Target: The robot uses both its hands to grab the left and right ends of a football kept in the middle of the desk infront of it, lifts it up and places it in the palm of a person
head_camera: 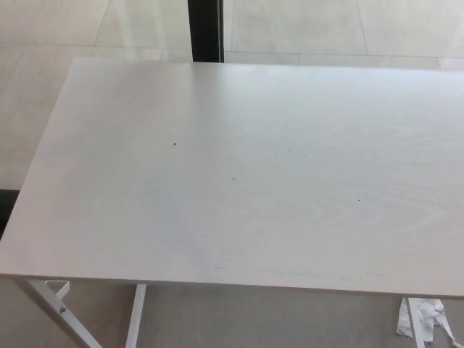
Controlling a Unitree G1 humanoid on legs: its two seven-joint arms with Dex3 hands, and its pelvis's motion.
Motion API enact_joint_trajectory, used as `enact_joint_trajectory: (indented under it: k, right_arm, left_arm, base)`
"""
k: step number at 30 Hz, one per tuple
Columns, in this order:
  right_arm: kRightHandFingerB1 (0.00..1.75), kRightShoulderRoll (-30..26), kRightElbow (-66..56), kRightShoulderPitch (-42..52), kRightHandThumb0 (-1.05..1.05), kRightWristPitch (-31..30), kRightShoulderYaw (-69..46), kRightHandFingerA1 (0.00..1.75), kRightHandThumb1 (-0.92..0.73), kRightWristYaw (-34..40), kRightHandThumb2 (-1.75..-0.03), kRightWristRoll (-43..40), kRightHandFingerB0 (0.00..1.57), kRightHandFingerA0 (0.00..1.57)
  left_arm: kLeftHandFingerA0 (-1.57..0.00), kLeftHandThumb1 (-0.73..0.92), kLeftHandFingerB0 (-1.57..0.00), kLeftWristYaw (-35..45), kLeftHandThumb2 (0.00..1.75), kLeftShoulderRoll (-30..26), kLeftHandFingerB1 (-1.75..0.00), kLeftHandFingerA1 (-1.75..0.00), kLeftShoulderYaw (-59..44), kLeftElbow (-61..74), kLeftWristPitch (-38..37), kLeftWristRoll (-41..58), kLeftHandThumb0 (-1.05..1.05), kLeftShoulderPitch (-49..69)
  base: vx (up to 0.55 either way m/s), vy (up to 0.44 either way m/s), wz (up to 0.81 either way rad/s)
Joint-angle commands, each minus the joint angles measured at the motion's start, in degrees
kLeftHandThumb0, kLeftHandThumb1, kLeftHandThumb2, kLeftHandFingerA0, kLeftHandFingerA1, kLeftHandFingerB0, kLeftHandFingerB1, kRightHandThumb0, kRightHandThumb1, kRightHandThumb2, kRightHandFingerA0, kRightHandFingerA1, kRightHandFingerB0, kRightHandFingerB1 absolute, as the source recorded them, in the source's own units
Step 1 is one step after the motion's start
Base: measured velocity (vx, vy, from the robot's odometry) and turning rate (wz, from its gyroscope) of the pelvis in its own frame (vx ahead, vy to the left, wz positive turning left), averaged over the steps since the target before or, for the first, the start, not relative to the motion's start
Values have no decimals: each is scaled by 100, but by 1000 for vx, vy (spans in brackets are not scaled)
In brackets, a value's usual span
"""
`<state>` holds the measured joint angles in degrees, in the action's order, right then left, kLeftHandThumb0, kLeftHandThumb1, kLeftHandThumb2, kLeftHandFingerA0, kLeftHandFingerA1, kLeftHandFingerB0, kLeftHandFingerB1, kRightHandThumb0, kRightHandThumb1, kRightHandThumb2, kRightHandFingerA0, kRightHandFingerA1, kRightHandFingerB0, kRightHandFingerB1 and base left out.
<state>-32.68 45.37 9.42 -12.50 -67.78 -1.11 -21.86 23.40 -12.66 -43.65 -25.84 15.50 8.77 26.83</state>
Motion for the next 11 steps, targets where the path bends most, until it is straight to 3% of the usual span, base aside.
enact_joint_trajectory:
  k: [1,2,3,5,6,7,8,11]
  right_arm:
    - [43,-467,-712,-341,-58,-1111,-273,66,-60,892,-85,-585,5,29]
    - [43,-458,-746,-328,-58,-1157,-302,66,-60,929,-85,-602,5,29]
    - [45,-186,-876,-145,-58,-917,-222,70,-61,539,-86,-638,5,25]
    - [39,-20,-1122,2,-58,-948,-165,68,-59,405,-86,-673,5,24]
    - [23,17,-1114,67,-52,-876,-113,56,-71,260,-63,-681,11,20]
    - [50,19,-925,201,-33,-557,-27,53,-57,-75,-107,-632,0,3]
    - [26,24,-837,265,-53,-349,40,55,-71,-163,-61,-569,9,20]
    - [27,104,-698,550,-57,372,286,45,-70,-468,-61,-391,9,20]
  left_arm:
    - [-61,68,-29,-150,104,207,-53,-67,-49,555,156,576,-80,97]
    - [-61,68,-29,-164,104,216,-53,-67,-37,613,181,583,-80,107]
    - [-64,79,-37,-224,64,321,-42,-61,-109,770,371,733,-73,96]
    - [-63,80,-37,-248,64,358,-43,-62,-94,955,472,788,-73,143]
    - [-62,79,-38,-249,63,368,-44,-63,-75,973,485,809,-73,153]
    - [-57,62,-33,-215,99,373,-55,-70,-60,914,476,835,-72,189]
    - [-63,78,-37,-202,63,357,-45,-65,-44,879,467,840,-73,213]
    - [-59,78,-35,-80,63,219,-43,-66,113,877,434,759,-75,387]
  base:
    - [0,0,0]
    - [0,0,0]
    - [0,0,0]
    - [0,0,0]
    - [0,0,0]
    - [0,0,0]
    - [0,0,0]
    - [0,0,0]
